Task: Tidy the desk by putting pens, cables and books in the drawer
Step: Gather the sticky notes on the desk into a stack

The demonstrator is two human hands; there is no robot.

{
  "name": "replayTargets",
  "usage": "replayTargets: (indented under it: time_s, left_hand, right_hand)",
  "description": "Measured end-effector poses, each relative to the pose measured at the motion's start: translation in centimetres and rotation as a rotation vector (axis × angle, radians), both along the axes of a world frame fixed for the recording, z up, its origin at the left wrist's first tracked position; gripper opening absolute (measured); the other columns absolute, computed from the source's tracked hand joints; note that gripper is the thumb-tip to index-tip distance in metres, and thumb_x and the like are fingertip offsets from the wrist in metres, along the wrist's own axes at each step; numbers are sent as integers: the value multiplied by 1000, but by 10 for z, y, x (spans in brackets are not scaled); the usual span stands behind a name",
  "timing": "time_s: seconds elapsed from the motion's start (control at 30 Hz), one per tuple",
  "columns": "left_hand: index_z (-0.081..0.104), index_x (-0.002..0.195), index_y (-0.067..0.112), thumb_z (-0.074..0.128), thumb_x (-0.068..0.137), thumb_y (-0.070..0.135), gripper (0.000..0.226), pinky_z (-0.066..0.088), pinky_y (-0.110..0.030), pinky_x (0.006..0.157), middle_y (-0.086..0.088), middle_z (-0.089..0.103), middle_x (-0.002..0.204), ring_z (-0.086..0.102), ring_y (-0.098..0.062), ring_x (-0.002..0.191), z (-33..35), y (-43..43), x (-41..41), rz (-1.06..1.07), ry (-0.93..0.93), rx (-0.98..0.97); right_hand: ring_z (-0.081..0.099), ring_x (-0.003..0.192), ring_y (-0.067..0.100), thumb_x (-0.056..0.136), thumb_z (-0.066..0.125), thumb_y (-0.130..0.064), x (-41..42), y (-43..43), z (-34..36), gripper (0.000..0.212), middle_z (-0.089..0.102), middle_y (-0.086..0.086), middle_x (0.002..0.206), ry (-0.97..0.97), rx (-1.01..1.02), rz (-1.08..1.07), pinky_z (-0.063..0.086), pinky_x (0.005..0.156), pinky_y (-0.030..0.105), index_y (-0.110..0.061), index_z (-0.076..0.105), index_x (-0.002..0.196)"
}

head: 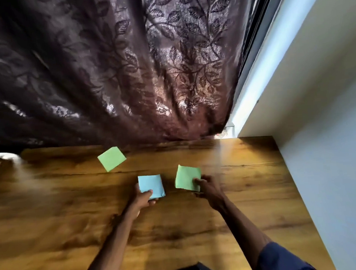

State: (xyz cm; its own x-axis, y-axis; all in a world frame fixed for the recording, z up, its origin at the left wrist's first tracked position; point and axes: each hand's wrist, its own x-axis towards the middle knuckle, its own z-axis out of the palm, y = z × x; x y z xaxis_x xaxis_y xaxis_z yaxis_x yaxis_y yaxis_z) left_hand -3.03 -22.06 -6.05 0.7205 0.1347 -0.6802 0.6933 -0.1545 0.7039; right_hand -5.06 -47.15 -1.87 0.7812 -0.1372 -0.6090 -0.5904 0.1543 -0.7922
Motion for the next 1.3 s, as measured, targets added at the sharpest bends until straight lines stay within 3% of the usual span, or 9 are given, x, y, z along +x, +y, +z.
replayTargets:
  time_s: [0.07, 0.17, 0.27, 0.4, 0.5, 0.67, 0.77, 1.07, 1.3]
  left_hand:
    - [35, 147, 5, 66, 94, -1, 62, 53, -19, 42, -23, 55, 137, 65, -32, 93, -4, 8, -24, 51, -20, -52]
    - [51, 139, -1, 73, 89, -1, 54, 50, -17, 42, -21, 67, 119, 66, -23, 77, 1, 12, -59, 121, -39, -112]
    - [47, 140, -2, 70, 92, 1, 53, 50, -15, 43, -23, 64, 125, 67, -18, 65, 8, 12, -92, 180, -48, -168]
    - [42, 143, -2, 65, 93, -8, 56, 61, -21, 57, -24, 59, 132, 67, -29, 95, 12, 17, -148, 229, -34, -254]
    - [47, 140, -7, 66, 91, -9, 52, 61, -20, 60, -24, 62, 127, 67, -27, 93, 14, 26, -190, 270, -62, -258]
    - [59, 125, -5, 71, 91, -1, 36, 63, -24, 65, -20, 72, 112, 77, -26, 81, 19, 46, -270, 340, -133, -273]
    - [59, 126, -4, 69, 92, 1, 35, 63, -25, 66, -19, 73, 110, 77, -26, 81, 23, 49, -328, 362, -165, -235]
    - [54, 131, -2, 53, 102, 0, 29, 63, -23, 67, -20, 65, 121, 72, -26, 87, 47, 53, -509, 453, -138, -105]
    - [59, 131, 11, 68, 96, 11, 36, 61, -27, 62, -9, 70, 117, 74, -23, 94, 55, 116, -577, 567, -121, 153]
  right_hand:
    - [65, 76, 21, 98, 60, -6, -30, 4, 2, 11, 66, 12, 95, 22, 24, -12, 57, 51, 29, -1, 66, 105]
    - [65, 79, 21, 98, 58, -5, -66, 6, -1, 13, 66, 11, 95, 71, 42, -23, 58, 53, 27, 0, 64, 108]
    - [65, 82, 26, 95, 59, 2, -97, 10, -6, 24, 65, 18, 105, 98, 44, -38, 57, 53, 26, 7, 61, 118]
    - [67, 79, 25, 91, 62, 9, -144, 22, -4, 24, 68, 19, 104, 94, 70, 11, 58, 59, 25, 9, 63, 115]
    - [68, 82, 25, 88, 68, 7, -177, 29, -3, 22, 70, 21, 103, 87, 67, 15, 60, 76, 33, 14, 67, 109]
    - [72, 70, 19, 90, 68, 3, -243, 35, 7, 10, 73, 19, 95, 95, 94, 37, 59, 61, 23, 4, 71, 99]
    - [70, 60, 17, 95, 62, -1, -299, 41, 5, 17, 72, 24, 94, 117, 148, 107, 55, 50, 22, 7, 65, 110]
    - [74, 73, 24, 95, 54, 8, -465, 73, 3, 18, 75, 21, 93, 174, 142, 247, 57, 55, 24, 4, 66, 108]
    - [72, 71, 12, 89, 67, -6, -516, 119, 3, 12, 78, 7, 92, 87, -117, 459, 51, 54, 20, -8, 76, 97]
